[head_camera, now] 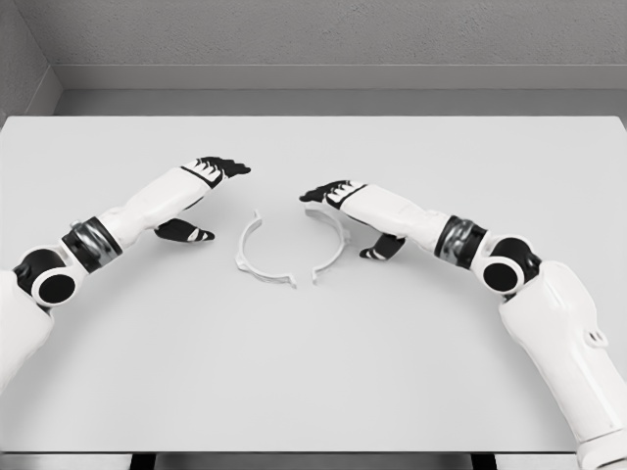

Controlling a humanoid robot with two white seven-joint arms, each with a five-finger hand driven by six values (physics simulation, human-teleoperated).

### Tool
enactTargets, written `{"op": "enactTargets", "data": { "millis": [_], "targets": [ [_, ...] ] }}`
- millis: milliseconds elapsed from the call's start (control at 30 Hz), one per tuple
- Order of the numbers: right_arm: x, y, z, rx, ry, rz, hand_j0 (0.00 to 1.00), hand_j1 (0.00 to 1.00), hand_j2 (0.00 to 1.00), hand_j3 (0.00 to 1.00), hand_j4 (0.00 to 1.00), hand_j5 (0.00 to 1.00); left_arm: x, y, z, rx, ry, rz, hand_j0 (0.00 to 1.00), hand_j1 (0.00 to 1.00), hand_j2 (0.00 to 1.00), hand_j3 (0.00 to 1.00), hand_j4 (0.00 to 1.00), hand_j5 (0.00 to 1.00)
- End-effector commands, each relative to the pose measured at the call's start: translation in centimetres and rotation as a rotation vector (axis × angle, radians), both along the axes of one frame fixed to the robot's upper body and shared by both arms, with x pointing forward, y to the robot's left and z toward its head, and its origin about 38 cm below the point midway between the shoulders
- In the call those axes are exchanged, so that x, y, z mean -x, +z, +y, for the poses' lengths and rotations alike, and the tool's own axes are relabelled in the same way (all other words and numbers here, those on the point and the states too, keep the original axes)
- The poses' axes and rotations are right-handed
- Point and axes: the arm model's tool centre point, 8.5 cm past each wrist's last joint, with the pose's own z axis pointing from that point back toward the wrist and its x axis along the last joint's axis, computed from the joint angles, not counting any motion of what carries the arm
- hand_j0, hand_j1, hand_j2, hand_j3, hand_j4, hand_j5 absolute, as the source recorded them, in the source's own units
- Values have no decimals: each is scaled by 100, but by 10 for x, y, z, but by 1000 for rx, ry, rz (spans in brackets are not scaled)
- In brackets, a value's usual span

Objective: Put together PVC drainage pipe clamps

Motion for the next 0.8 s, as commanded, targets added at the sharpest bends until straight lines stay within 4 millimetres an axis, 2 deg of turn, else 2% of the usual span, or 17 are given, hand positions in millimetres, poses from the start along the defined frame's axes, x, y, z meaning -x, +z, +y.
{"op": "enactTargets", "data": {
  "millis": [0, 33, 67, 100, 133, 167, 233, 300, 400, 467, 567, 767],
  "targets": [
    [-3, 8, -17, 2, -29, -15, 100, 100, 100, 100, 100, 100, 0, 1, 1, 7, 2, 0, 100, 100, 100, 100, 100, 100],
    [-5, 39, -45, -10, -77, -99, 100, 100, 100, 100, 100, 100, 0, 1, 1, 7, 2, 0, 100, 100, 100, 100, 100, 100],
    [1, 59, -65, -29, -114, -163, 100, 100, 100, 100, 100, 100, 0, 0, 0, 6, 1, 1, 100, 100, 100, 100, 100, 100],
    [13, 94, -81, -61, -147, -273, 100, 100, 100, 100, 100, 100, 0, 0, 0, 6, 0, 1, 100, 100, 100, 100, 100, 100],
    [28, 120, -100, -99, -193, -359, 100, 100, 100, 100, 100, 100, 0, 0, -1, 9, -1, 2, 100, 100, 100, 100, 100, 100],
    [43, 134, -120, -132, -241, -411, 100, 100, 100, 100, 100, 100, 1, -1, -1, 11, 0, 5, 100, 100, 100, 100, 100, 100],
    [59, 123, -145, -151, -293, -376, 100, 100, 100, 100, 100, 100, 3, 0, -1, 11, -4, 1, 100, 100, 100, 100, 100, 100],
    [74, 103, -172, -138, -371, -331, 100, 100, 100, 100, 100, 100, 4, 3, -1, 9, -11, -5, 100, 100, 100, 100, 100, 100],
    [87, 66, -202, -124, -462, -228, 100, 100, 100, 100, 100, 100, 9, 7, -4, -10, -40, -17, 100, 100, 100, 100, 100, 100],
    [101, 58, -221, -111, -517, -208, 100, 100, 100, 100, 100, 100, 11, 3, -8, -15, -53, -8, 100, 100, 100, 100, 100, 100],
    [101, 57, -227, -99, -525, -201, 100, 100, 100, 100, 100, 100, 13, 4, -11, -16, -64, -12, 100, 100, 100, 100, 100, 100],
    [101, 60, -226, -93, -518, -207, 100, 100, 100, 100, 100, 100, 17, -4, -19, -20, -85, 6, 100, 100, 100, 100, 100, 100]
  ]
}}
